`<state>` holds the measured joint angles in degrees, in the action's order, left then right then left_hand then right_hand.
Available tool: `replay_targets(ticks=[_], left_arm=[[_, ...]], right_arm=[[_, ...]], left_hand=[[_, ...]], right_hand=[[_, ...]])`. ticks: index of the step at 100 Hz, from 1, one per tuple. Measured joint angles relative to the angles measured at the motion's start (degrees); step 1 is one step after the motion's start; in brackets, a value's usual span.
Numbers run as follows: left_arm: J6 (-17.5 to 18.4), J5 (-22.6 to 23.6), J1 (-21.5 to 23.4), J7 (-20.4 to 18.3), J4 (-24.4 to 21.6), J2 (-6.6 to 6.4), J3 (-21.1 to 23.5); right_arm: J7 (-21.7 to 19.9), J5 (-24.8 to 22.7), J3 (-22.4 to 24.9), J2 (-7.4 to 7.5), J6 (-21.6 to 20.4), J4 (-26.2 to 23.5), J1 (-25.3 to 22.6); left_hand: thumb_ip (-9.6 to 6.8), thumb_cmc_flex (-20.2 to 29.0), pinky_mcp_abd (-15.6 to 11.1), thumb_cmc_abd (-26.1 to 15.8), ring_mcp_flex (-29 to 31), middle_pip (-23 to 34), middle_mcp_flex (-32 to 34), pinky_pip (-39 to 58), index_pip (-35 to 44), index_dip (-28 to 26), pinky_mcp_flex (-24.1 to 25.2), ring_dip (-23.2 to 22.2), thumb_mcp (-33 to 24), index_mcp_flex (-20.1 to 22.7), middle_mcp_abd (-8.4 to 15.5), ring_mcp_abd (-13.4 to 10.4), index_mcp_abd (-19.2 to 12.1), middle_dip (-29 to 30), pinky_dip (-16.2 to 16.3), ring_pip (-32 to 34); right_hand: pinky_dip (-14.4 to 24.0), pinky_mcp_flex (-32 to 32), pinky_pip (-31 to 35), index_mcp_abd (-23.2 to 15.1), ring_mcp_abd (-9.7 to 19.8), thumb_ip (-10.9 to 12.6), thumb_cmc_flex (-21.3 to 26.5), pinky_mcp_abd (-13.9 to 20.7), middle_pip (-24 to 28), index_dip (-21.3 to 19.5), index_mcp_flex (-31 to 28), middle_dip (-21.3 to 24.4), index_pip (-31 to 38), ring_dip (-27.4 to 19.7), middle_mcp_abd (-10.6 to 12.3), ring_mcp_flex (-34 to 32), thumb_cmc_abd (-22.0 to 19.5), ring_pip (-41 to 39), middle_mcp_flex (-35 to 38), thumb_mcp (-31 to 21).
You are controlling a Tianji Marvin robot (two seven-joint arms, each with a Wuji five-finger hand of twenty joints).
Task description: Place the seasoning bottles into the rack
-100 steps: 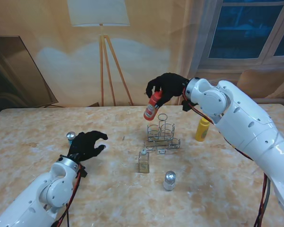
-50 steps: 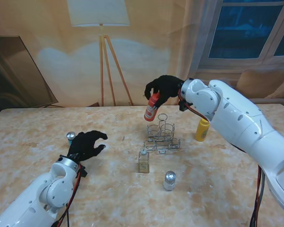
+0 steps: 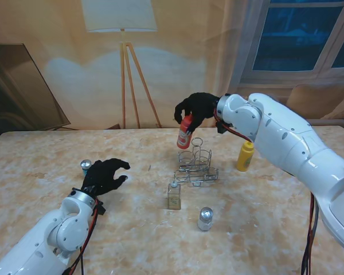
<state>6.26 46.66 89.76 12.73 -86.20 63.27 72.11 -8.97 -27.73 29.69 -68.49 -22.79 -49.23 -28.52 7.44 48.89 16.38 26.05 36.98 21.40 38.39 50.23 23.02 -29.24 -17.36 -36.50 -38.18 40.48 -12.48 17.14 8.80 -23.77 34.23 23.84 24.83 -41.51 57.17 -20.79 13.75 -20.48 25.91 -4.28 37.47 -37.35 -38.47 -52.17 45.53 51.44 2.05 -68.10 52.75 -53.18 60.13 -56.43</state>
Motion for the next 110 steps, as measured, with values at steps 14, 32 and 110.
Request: replay_targets(ticks=[14, 32, 110], left_arm=[[0.0, 0.0, 0.0, 0.0, 0.1, 0.0, 0.0], [0.0, 0.1, 0.0, 0.0, 0.1, 0.0, 0.0], [0.0, 0.5, -0.1, 0.3, 0.4, -0.01, 0.0]], right_arm=[[0.2, 0.1, -1.6, -0.54, -0.9, 1.6, 0.9], [-0.5, 1.2, -3.4, -1.18, -1.9, 3.4, 2.0], [-1.4, 4.0, -8.7, -4.31, -5.7, 10.9, 4.5]], left_hand=[[0.0, 0.0, 0.0, 0.0, 0.0, 0.0, 0.0, 0.0, 0.0, 0.0, 0.0, 0.0, 0.0, 0.0, 0.0, 0.0, 0.0, 0.0, 0.0, 0.0], [0.0, 0.0, 0.0, 0.0, 0.0, 0.0, 0.0, 0.0, 0.0, 0.0, 0.0, 0.0, 0.0, 0.0, 0.0, 0.0, 0.0, 0.0, 0.0, 0.0], [0.0, 0.0, 0.0, 0.0, 0.0, 0.0, 0.0, 0.0, 0.0, 0.0, 0.0, 0.0, 0.0, 0.0, 0.0, 0.0, 0.0, 0.0, 0.0, 0.0]], right_hand=[[0.0, 0.0, 0.0, 0.0, 0.0, 0.0, 0.0, 0.0, 0.1, 0.0, 0.0, 0.0, 0.0, 0.0, 0.0, 0.0, 0.0, 0.0, 0.0, 0.0], [0.0, 0.1, 0.0, 0.0, 0.0, 0.0, 0.0, 0.0, 0.3, 0.0, 0.0, 0.0, 0.1, 0.0, 0.0, 0.0, 0.0, 0.0, 0.0, 0.0], [0.5, 0.2, 0.0, -0.1, 0.0, 0.0, 0.1, 0.0, 0.3, 0.0, 0.0, 0.0, 0.4, -0.2, -0.1, 0.0, 0.0, 0.6, 0.0, 0.0]])
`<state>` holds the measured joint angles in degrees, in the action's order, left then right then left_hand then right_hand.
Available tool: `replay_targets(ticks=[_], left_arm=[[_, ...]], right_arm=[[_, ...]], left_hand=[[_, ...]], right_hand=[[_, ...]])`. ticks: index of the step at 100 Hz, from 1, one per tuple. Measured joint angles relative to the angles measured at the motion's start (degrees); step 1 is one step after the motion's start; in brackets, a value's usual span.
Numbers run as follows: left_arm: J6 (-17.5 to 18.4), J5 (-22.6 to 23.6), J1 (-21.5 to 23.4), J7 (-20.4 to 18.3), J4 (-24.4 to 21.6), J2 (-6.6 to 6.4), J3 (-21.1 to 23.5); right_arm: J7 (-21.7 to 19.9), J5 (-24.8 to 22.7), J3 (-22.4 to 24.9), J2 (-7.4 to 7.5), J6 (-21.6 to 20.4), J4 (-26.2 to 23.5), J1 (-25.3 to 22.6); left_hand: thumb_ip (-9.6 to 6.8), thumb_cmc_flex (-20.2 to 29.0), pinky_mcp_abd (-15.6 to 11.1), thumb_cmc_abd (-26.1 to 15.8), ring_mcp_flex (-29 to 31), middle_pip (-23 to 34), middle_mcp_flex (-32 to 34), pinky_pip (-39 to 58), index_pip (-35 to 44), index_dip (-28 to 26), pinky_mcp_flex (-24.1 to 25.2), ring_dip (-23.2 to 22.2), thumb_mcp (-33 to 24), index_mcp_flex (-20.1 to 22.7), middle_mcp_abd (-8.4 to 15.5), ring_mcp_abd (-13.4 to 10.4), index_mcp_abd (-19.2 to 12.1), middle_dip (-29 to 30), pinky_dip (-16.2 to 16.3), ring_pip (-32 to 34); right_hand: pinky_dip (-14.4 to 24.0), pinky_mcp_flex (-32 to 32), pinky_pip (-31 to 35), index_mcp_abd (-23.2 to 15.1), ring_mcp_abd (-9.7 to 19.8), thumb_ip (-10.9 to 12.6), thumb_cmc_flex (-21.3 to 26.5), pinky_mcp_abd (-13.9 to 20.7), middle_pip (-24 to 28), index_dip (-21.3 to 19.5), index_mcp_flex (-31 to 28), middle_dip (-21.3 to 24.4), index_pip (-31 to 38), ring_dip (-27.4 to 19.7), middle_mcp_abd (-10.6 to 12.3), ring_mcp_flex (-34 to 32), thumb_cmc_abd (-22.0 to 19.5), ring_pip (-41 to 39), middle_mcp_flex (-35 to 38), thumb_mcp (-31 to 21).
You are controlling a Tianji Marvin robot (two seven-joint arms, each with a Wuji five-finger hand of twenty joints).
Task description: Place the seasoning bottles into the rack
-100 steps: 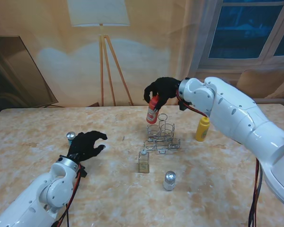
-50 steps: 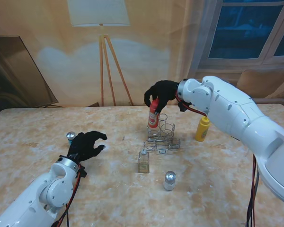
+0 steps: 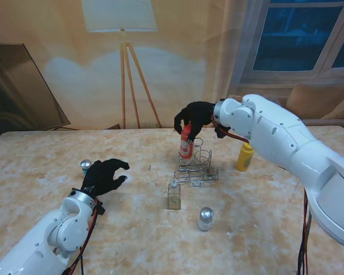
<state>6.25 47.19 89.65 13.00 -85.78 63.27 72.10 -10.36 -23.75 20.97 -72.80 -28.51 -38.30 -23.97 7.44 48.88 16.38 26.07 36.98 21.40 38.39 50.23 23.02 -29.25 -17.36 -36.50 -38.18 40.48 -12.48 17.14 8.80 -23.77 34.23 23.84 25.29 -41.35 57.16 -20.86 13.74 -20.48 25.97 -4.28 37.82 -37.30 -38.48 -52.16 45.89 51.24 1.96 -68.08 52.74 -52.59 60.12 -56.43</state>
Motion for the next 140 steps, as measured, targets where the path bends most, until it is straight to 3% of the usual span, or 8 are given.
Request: replay_targets(ticks=[68, 100, 140], left_arm=[[0.1, 0.3, 0.0, 0.3, 0.1, 0.0, 0.1], [0.1, 0.3, 0.1, 0.4, 0.1, 0.0, 0.2], [0.3, 0.3, 0.1, 0.6, 0.3, 0.0, 0.3]], right_arm=[[0.6, -0.1, -2.2, -1.38, -1.1, 2.8, 0.3], [0.0, 0.2, -2.7, -1.55, -1.1, 3.0, 0.4], [-0.4, 0.5, -4.2, -2.42, -1.5, 4.5, 0.8]], left_hand=[[0.0, 0.0, 0.0, 0.0, 0.0, 0.0, 0.0, 0.0, 0.0, 0.0, 0.0, 0.0, 0.0, 0.0, 0.0, 0.0, 0.0, 0.0, 0.0, 0.0], [0.0, 0.0, 0.0, 0.0, 0.0, 0.0, 0.0, 0.0, 0.0, 0.0, 0.0, 0.0, 0.0, 0.0, 0.0, 0.0, 0.0, 0.0, 0.0, 0.0], [0.0, 0.0, 0.0, 0.0, 0.0, 0.0, 0.0, 0.0, 0.0, 0.0, 0.0, 0.0, 0.0, 0.0, 0.0, 0.0, 0.0, 0.0, 0.0, 0.0]], right_hand=[[0.2, 0.6, 0.0, -0.2, -0.2, 0.0, 0.7, 0.0, 0.0, 0.8, 0.0, 0.6, 0.1, -3.4, 0.0, 0.8, -0.1, 3.2, -0.6, 0.4], [0.2, 0.7, 0.0, -0.3, -0.6, 0.0, 0.7, 0.0, 0.0, 2.1, 0.6, 4.8, 0.1, -5.8, 0.0, 0.8, -2.5, 6.2, -0.6, 2.1], [0.2, 0.9, 0.0, -0.2, -1.1, 0.0, 0.7, 0.0, 0.0, 2.9, 0.7, 4.9, 0.1, -6.6, 0.0, 1.3, -4.0, 6.5, -0.7, 3.4]])
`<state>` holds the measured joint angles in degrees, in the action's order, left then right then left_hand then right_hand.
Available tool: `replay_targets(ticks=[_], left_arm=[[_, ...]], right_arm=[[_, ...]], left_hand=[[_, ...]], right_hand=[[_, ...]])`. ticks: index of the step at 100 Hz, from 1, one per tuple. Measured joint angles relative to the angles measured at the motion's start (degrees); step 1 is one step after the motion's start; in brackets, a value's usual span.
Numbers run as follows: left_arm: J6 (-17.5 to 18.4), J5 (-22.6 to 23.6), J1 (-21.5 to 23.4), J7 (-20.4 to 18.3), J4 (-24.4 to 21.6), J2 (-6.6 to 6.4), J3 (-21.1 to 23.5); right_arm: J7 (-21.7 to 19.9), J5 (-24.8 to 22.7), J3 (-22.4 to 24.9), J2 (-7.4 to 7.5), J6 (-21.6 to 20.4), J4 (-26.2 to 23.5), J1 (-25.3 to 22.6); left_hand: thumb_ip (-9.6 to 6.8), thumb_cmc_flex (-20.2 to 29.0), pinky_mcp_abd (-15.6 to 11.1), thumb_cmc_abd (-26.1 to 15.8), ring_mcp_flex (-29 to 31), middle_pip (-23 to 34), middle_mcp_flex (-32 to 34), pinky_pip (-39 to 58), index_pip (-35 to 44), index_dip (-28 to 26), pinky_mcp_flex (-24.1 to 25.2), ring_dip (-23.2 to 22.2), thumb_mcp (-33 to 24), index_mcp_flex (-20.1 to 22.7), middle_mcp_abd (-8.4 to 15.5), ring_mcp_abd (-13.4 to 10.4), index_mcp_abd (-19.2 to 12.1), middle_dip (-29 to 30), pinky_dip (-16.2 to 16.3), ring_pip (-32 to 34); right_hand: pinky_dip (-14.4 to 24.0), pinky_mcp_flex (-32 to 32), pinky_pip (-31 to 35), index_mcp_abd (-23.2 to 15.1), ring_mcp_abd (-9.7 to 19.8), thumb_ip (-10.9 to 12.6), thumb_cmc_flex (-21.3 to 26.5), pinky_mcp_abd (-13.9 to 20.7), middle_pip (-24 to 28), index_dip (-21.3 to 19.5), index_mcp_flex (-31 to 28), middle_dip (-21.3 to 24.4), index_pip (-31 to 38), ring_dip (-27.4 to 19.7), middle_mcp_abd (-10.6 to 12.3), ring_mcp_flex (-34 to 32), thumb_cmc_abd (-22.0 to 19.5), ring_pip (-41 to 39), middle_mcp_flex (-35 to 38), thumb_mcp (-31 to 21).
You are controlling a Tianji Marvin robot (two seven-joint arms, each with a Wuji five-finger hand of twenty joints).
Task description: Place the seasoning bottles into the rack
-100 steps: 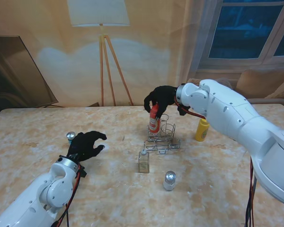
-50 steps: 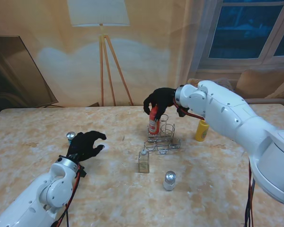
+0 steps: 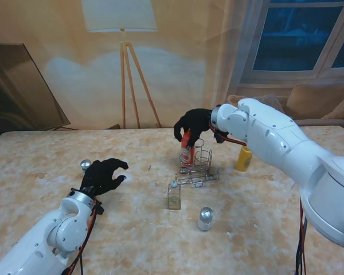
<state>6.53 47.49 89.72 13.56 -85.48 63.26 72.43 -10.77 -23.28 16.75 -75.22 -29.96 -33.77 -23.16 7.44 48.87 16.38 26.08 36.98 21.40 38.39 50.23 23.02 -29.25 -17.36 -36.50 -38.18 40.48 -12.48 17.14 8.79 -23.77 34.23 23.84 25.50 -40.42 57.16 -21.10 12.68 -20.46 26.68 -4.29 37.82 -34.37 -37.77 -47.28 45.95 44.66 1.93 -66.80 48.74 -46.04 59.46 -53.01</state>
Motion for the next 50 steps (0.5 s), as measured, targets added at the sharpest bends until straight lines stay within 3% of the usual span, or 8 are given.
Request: replay_targets(ticks=[50], left_arm=[[0.1, 0.1, 0.0, 0.3, 0.2, 0.0, 0.1]], right_arm=[[-0.8, 0.5, -0.5, -0.23, 0.0, 0.5, -0.1]], left_hand=[[0.0, 0.0, 0.0, 0.0, 0.0, 0.0, 0.0, 0.0, 0.0, 0.0, 0.0, 0.0, 0.0, 0.0, 0.0, 0.0, 0.0, 0.0, 0.0, 0.0]], right_hand=[[0.0, 0.5, 0.0, 0.1, -0.5, 0.7, 0.0, 0.0, 0.2, 1.2, 0.9, 2.1, 0.0, -2.0, 0.1, 0.6, -2.8, 1.4, -0.7, 2.5]])
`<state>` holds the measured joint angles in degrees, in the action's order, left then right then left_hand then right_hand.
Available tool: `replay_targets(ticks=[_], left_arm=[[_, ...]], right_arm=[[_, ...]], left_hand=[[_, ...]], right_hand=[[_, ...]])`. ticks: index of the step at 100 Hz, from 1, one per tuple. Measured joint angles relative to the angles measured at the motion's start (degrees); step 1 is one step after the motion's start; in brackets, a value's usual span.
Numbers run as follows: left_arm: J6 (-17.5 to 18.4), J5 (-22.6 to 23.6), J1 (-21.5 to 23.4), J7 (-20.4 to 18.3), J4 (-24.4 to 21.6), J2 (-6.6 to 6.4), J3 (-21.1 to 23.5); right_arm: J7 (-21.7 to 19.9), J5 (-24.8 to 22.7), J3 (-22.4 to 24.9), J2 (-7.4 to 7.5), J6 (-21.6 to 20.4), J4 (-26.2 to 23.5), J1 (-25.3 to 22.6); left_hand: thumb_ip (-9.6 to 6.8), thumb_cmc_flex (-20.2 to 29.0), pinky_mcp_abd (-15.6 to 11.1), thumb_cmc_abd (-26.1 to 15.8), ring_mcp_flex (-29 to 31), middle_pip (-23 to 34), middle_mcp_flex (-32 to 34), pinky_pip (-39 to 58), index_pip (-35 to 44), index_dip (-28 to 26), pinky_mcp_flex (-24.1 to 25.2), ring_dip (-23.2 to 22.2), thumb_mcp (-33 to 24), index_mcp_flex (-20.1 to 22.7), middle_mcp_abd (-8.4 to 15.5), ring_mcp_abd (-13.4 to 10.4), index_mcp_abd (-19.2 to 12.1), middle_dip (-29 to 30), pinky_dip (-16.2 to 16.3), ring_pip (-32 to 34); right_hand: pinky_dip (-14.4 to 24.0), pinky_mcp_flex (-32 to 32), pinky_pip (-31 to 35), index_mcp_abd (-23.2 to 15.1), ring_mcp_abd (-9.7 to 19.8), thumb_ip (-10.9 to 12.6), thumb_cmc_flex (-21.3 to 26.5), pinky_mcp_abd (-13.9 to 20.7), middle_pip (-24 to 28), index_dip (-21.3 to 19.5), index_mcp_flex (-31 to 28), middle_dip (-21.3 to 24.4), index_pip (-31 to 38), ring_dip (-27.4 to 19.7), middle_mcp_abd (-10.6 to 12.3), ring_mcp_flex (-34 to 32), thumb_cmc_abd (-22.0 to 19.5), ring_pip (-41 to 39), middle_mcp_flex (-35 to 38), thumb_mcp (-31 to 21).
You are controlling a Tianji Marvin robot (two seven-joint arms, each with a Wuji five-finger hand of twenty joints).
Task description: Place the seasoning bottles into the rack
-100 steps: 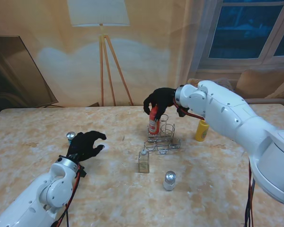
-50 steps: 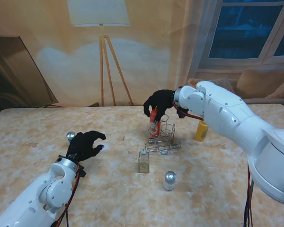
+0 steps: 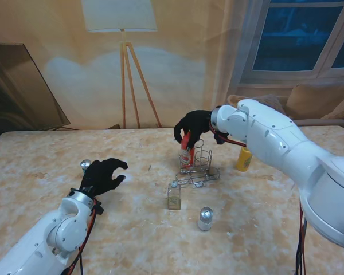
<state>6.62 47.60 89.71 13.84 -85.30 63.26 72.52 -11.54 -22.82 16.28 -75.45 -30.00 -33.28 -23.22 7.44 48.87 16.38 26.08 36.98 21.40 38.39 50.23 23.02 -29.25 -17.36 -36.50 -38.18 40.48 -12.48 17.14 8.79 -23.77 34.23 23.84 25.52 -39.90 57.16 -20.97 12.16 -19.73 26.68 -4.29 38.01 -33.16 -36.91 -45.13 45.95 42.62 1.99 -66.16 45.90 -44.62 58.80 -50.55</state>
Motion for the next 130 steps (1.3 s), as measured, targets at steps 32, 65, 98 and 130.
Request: replay_targets(ticks=[32, 65, 98, 130], left_arm=[[0.1, -0.1, 0.0, 0.0, 0.1, 0.02, 0.1], [0.2, -0.2, 0.0, 0.2, 0.2, 0.02, 0.2], [0.2, -0.2, 0.0, 0.2, 0.2, 0.03, 0.2], [0.4, -0.2, 0.0, 0.2, 0.2, 0.03, 0.3]], right_arm=[[-0.3, 0.3, -0.3, -0.24, 0.5, 0.3, -0.3], [-0.4, 0.5, -0.9, -0.73, 0.4, 1.2, -0.3], [0.1, 0.3, -1.0, -1.07, 0.6, 1.7, -0.6], [0.9, -0.1, 0.1, -1.02, 5.2, 0.5, -2.0]], left_hand=[[0.0, 0.0, 0.0, 0.0, -0.6, 0.0, 0.0, 0.0, 0.0, 0.0, 0.0, 0.0, 0.0, 0.0, 0.0, 0.0, 0.0, 0.0, 0.0, 0.0], [0.0, 0.0, 0.0, 0.0, -0.6, 0.0, 0.0, 0.0, 0.0, 0.0, 0.0, 0.0, 0.0, 0.0, 0.0, 0.0, 0.0, 0.0, 0.0, 0.0], [0.0, 0.0, 0.0, 0.0, -0.6, 0.0, 0.0, 0.0, 0.0, -0.6, 0.2, 0.0, 0.0, 0.0, 0.0, 0.0, 0.0, 0.0, 0.0, 0.0], [0.0, 0.0, 0.0, 0.0, -0.6, 0.0, 0.0, 0.0, 0.0, -0.6, 0.2, 0.0, 0.0, 0.0, 0.0, 0.0, 0.0, 0.0, 0.0, 0.0]], right_hand=[[0.4, 0.1, 0.0, 0.7, -0.4, 0.5, -0.1, 0.0, 0.0, 2.0, 0.0, 2.1, 0.0, -0.7, 0.0, 0.1, -2.0, 0.8, 0.0, 1.2], [0.6, 0.7, 0.0, 1.5, -0.9, 1.8, -0.1, 0.0, 0.0, 2.4, 0.6, 3.0, 0.0, -1.5, 0.0, 1.1, -4.7, 2.3, -1.6, 3.0], [0.6, 0.8, 0.1, 1.5, -0.9, 2.2, -0.1, 0.0, 0.0, 2.4, 0.6, 4.4, 0.0, -2.1, 0.0, 1.1, -4.8, 2.5, -1.6, 3.2], [0.7, 0.8, 0.8, 2.1, -1.2, 2.2, -0.2, -0.7, 0.0, 2.4, 0.5, 4.8, 0.1, -2.1, -0.1, 1.2, -5.8, 2.5, -1.6, 3.5]])
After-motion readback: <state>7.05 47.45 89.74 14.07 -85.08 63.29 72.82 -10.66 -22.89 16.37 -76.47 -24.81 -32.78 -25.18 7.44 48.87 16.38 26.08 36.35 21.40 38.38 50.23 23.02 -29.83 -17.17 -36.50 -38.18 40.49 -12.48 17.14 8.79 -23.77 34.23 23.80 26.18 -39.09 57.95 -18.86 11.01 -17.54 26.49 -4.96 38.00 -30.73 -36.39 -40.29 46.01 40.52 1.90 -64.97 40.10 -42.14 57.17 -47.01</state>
